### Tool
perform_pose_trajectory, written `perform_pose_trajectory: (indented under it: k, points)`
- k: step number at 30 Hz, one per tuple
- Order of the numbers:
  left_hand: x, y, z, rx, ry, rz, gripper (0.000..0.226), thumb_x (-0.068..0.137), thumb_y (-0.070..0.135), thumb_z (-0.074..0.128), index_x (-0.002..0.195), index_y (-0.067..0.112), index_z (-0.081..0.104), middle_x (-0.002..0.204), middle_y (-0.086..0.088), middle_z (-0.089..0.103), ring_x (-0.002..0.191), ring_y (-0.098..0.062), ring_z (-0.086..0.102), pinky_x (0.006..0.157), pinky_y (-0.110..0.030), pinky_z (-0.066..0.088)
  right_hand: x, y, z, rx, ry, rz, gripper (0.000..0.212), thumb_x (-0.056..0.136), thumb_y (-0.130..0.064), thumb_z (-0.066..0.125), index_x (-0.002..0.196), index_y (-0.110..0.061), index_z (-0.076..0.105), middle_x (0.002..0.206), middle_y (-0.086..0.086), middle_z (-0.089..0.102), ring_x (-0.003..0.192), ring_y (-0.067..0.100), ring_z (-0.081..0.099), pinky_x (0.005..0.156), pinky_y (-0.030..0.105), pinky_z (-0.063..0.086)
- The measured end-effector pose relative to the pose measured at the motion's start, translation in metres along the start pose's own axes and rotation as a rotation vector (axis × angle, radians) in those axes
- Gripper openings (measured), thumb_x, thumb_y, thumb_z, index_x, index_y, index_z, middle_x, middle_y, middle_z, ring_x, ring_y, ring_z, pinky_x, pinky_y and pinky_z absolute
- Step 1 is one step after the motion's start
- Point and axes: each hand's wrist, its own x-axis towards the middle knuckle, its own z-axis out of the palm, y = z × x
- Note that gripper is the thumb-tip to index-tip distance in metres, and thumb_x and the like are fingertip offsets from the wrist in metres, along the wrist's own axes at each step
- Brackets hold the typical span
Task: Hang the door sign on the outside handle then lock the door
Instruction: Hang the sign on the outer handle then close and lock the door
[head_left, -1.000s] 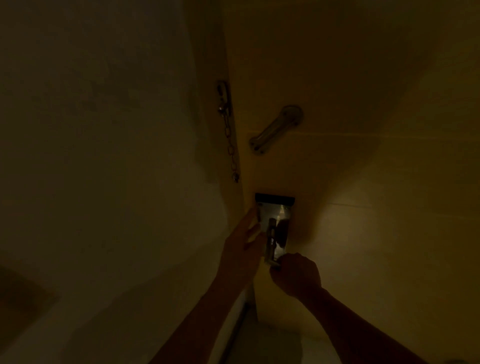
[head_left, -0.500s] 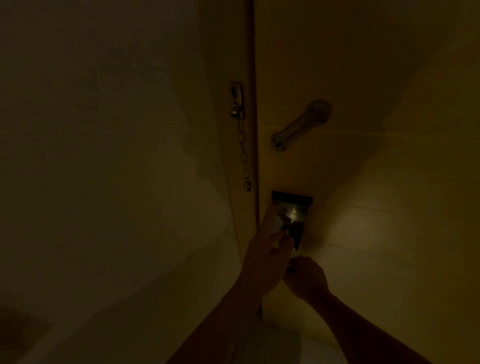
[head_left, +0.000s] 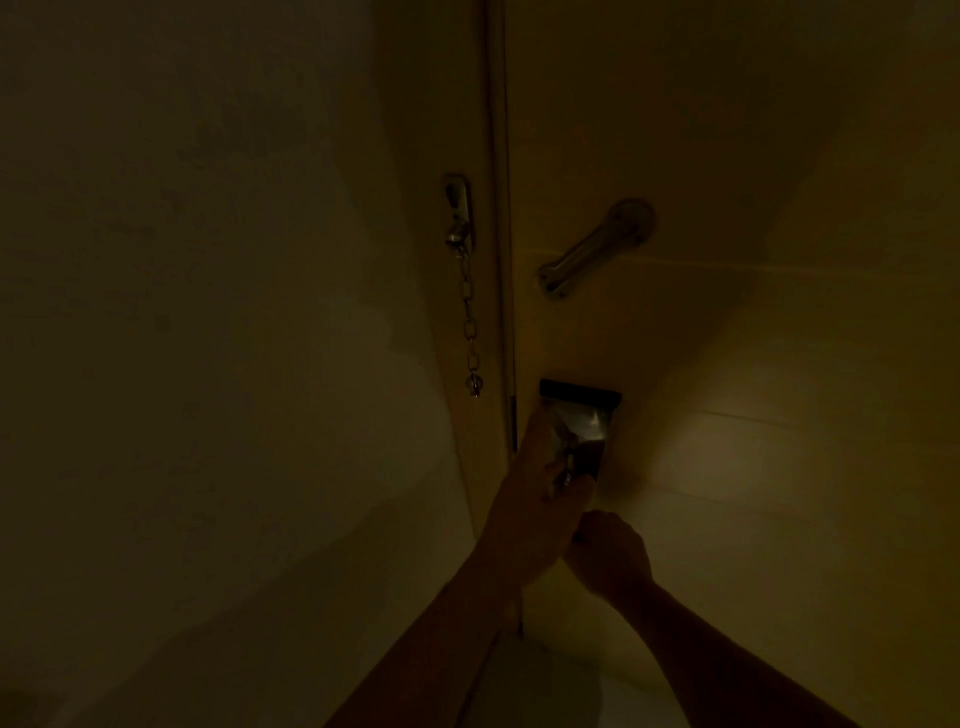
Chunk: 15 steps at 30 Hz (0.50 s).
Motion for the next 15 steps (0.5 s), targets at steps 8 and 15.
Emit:
perform_pose_trajectory:
  k: [8,15]
  points:
    - [0.011,0.007,-0.002,-0.094,-0.078,-0.140,0.084,0.097,0.012,0.057,0.148,0.047,0.001,0.160,0.000,0.019,0.128,-0.031,0.051,0.078,-0.035,0.059,0.008,-0.001,-0.008,0.035,-0.017,0.021,0.041,0.091,-0.038,0.048,0.052,-0.025,0.047,0.053,-0.006,0.049,0.049,0.011,0.049,0.051,0.026,0.042]
    - [0.026,0.000,0.005,-0.113,-0.080,-0.118,0.088,0.095,0.014,0.060,0.149,0.048,-0.001,0.148,0.022,0.013,0.116,0.011,0.051,0.069,-0.036,0.062,0.010,-0.004,-0.017,0.018,-0.028,0.015,0.042,0.089,-0.036,0.050,0.050,-0.027,0.037,0.055,-0.009,0.044,0.051,0.008,0.047,0.057,0.028,0.044]
